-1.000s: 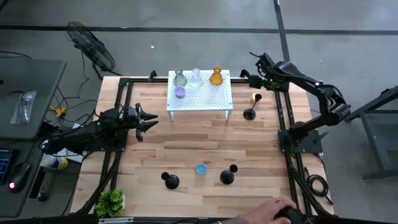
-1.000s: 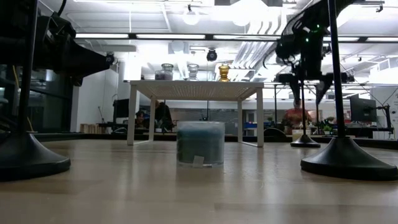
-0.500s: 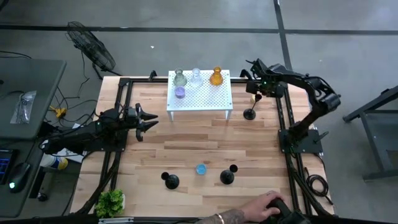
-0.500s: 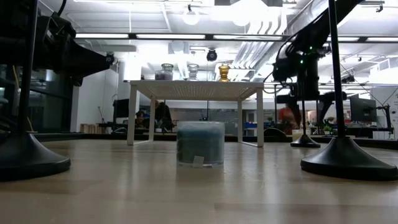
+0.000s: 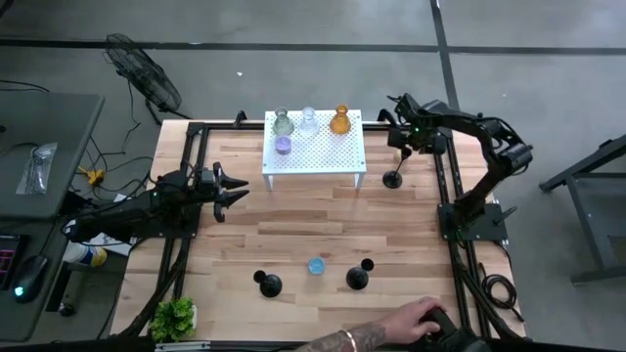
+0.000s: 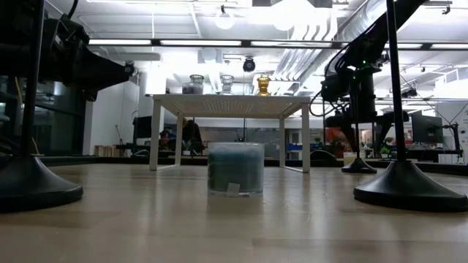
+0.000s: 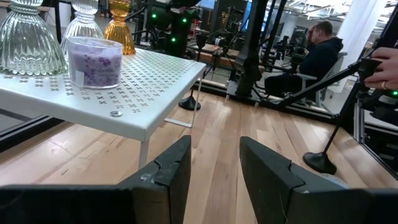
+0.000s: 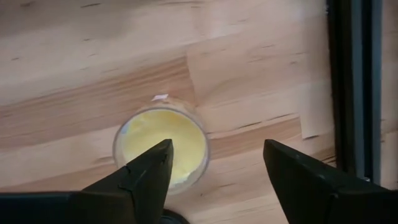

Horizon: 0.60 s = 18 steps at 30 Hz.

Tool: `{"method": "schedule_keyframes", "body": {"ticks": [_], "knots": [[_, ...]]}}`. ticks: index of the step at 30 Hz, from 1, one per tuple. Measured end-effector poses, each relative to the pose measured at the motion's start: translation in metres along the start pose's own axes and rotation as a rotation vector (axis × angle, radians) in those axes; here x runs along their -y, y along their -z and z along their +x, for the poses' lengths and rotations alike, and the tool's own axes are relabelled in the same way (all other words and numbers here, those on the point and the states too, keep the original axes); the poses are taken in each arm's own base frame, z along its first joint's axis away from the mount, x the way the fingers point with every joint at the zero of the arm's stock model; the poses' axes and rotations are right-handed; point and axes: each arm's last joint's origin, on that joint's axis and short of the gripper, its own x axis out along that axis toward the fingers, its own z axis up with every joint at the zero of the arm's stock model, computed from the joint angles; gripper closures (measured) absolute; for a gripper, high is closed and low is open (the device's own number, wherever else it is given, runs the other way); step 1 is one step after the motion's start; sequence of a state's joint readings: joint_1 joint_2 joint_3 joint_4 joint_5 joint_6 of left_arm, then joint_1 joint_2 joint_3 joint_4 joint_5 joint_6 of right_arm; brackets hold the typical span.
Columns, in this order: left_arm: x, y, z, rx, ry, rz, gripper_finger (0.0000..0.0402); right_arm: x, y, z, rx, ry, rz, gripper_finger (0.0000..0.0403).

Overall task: Pick & Place candle stick holders
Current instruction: Put the yellow scented candle on the shelf aligned with the other scented candle

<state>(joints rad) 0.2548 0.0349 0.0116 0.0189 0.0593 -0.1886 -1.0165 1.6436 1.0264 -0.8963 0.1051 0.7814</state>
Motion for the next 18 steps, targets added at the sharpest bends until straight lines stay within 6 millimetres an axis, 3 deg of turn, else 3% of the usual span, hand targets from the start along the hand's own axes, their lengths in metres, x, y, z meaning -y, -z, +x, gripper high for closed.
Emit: {"method": "schedule_keyframes", "body": {"ticks": [18], "knots": [[0.0000,0.0000,0.0000,0.000,0.000,0.000,0.0268,0.0042,0.0028,0.0083,-0.011,0.005,-0.002,0.0262]]}}
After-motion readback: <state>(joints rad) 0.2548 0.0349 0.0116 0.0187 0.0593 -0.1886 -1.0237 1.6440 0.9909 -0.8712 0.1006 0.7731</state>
